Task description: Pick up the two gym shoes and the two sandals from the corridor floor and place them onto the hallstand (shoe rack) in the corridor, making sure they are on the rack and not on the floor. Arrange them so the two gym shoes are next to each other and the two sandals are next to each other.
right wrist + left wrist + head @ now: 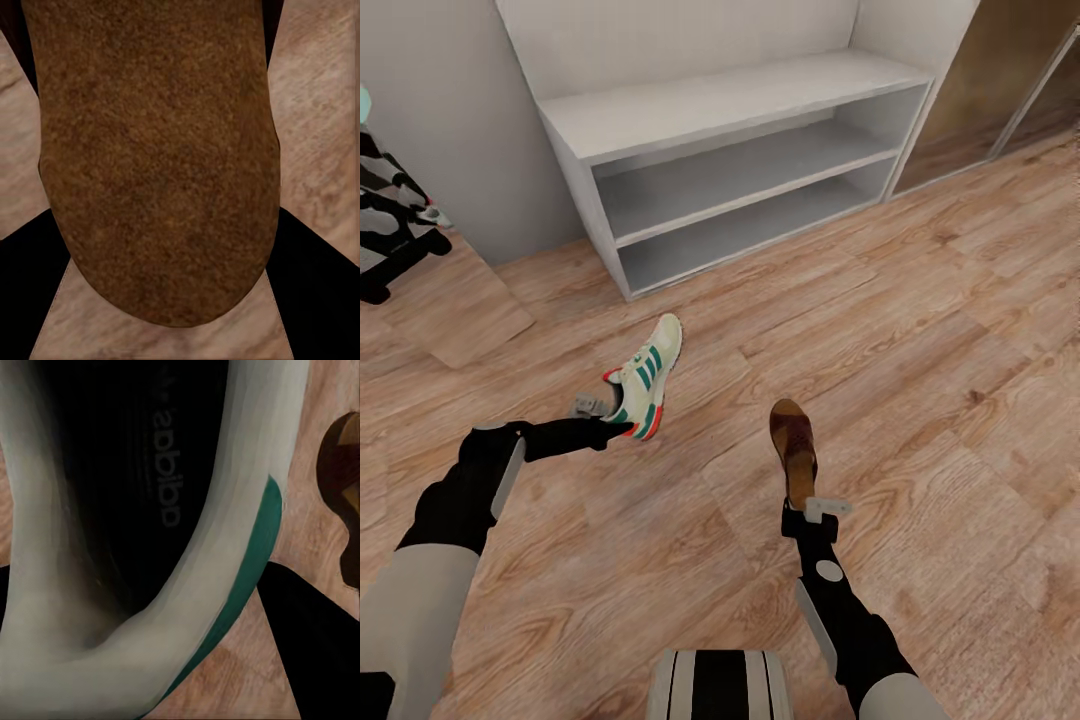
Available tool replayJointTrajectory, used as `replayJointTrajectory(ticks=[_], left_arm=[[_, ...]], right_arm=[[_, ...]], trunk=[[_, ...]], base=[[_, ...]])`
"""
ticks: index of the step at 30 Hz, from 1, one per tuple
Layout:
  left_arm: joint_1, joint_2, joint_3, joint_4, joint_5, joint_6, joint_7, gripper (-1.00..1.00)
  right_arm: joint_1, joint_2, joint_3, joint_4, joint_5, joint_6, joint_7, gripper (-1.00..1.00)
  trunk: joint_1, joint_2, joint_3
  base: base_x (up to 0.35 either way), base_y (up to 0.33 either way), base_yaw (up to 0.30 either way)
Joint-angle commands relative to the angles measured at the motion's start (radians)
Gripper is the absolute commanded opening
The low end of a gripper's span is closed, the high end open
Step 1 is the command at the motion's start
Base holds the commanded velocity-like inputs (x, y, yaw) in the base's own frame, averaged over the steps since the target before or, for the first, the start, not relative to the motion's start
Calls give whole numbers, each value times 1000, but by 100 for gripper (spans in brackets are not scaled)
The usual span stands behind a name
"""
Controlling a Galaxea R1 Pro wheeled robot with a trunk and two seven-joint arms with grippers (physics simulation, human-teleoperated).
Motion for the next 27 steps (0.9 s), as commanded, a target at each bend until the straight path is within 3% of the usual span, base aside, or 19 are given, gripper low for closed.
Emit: replayJointTrajectory(ticks=[1,6,11,15,17,22,23,25,27], left_arm=[[13,-2,0,1,0,6,26,-100],[63,-8,-4,4,3,1,136,-100],[103,-10,-5,6,0,-26,211,-100],[146,-11,-5,14,4,-114,311,-100],[206,-12,-4,22,11,-180,392,-100],[306,-47,2,44,13,-342,543,-100],[316,-50,2,46,13,-357,564,-100],[363,-60,3,53,16,-418,667,-100],[391,-63,3,61,18,-449,715,-100]], right_arm=[[0,-1,3,1,0,-2,-6,-100],[0,-10,1,-3,4,-2,-5,-100],[1,-55,2,-9,5,-2,-4,-100],[8,-113,3,-8,3,-2,19,-100],[32,-139,2,-12,4,-3,79,-100],[61,-172,1,-12,4,-2,156,-100],[65,-175,1,-12,4,-2,161,-100],[85,-190,1,-13,3,-3,188,-100],[98,-195,1,-10,3,-3,197,-100]], trunk=[[-1,0,5],[-3,1,32],[-5,2,59],[-7,3,81],[-8,4,92],[-10,5,119],[-10,5,125],[-11,6,135],[-12,6,146]], base=[[0,0,0],[0,0,0],[0,0,0],[0,0,0],[0,0,0],[0,0,0],[0,0,0],[0,0,0],[0,0,0]])
